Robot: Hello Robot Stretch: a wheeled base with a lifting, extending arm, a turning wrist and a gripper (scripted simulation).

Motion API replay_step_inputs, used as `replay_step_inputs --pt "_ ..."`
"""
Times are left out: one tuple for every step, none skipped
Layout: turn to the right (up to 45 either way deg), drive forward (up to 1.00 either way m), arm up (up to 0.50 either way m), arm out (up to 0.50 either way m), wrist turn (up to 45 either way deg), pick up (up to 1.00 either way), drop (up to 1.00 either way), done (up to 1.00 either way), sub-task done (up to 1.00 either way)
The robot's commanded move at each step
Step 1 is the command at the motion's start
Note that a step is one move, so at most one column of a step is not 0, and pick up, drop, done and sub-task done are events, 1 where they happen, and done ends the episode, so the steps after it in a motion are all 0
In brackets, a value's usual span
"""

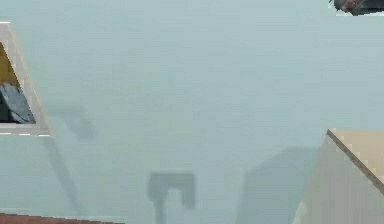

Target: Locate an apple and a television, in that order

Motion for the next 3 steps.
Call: replay_step_inputs --pt "-45.0 0.0 0.0 0.0 0.0 0.0 0.0 0.0 0.0" --pt "-30.0 0.0 0.0 0.0 0.0 0.0 0.0 0.0 0.0" --pt "0.0 0.4 0.0 0.0 0.0 0.0 0.0 0.0 0.0"
